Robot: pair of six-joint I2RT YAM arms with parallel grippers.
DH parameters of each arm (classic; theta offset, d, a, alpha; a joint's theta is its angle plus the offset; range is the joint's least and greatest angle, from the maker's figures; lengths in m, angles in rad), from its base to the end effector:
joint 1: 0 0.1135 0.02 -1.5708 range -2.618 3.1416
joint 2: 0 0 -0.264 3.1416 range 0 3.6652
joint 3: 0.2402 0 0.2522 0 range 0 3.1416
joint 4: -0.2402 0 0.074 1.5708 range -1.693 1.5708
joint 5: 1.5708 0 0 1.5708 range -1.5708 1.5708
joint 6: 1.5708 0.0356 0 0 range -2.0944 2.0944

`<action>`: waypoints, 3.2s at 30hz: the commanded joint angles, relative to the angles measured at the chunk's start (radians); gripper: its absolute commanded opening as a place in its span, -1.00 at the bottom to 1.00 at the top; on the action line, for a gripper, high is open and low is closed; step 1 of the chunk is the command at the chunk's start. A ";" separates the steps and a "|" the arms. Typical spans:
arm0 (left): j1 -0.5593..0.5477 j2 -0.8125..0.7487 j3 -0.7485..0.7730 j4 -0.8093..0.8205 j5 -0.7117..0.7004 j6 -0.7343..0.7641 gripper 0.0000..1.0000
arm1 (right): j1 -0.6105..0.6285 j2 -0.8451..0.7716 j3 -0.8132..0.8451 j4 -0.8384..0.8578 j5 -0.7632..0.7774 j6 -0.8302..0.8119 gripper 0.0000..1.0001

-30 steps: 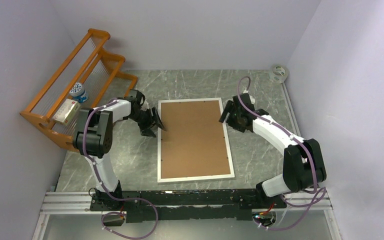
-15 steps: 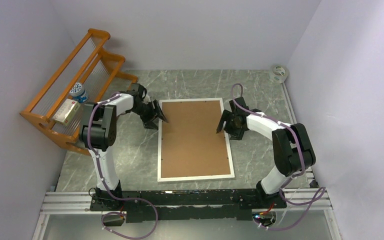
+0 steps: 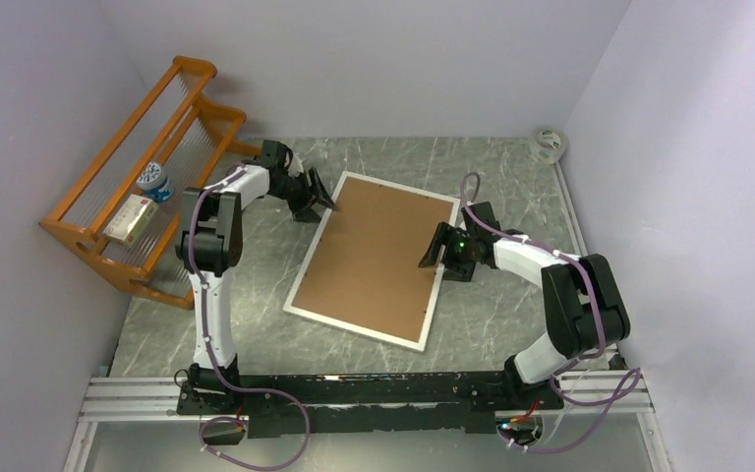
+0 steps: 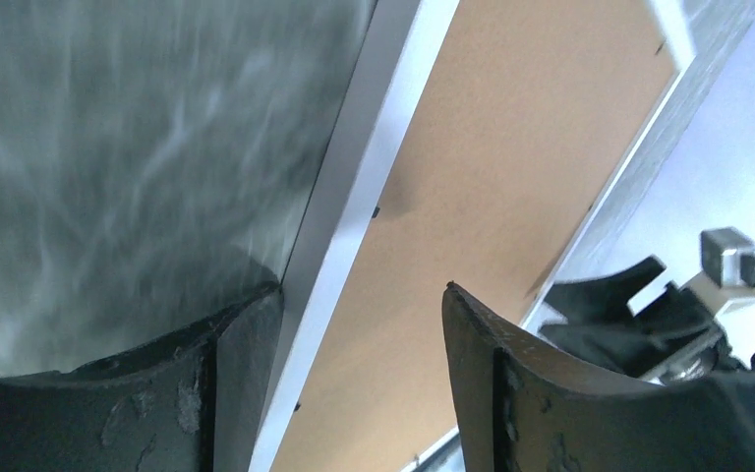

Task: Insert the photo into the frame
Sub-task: Adjust the photo frame at the center of the board, then install the photo frame at the center of the board.

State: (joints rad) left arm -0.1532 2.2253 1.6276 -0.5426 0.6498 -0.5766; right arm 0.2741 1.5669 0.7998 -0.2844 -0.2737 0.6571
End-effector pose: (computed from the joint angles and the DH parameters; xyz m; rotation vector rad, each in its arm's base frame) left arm 0.4510 -0.0914 0.1417 -0.3830 2.7537 -1.0888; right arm 0.2772 0.0879 0.1567 0.4205 2.6924 0.6599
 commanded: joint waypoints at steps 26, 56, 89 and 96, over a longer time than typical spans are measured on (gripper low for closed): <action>0.061 -0.139 0.165 -0.217 -0.490 0.135 0.53 | 0.193 -0.137 0.079 0.031 -0.108 -0.098 0.19; 0.093 -0.549 -0.630 -0.121 -0.369 0.037 -0.09 | 0.563 0.758 0.958 -0.027 -0.618 -0.150 -0.47; 0.093 -0.479 -0.608 -0.248 -0.465 0.072 -0.14 | 0.496 0.877 0.908 -0.045 -0.484 -0.095 -0.36; 0.093 -0.466 -0.610 -0.257 -0.490 0.069 -0.20 | 0.486 0.896 0.910 -0.089 -0.402 -0.101 -0.21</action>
State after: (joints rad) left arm -0.0574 1.7195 1.0294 -0.7792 0.2340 -0.5266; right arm 0.8139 2.3901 1.7283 -0.2928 -0.9249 0.6140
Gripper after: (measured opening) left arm 0.406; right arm 0.373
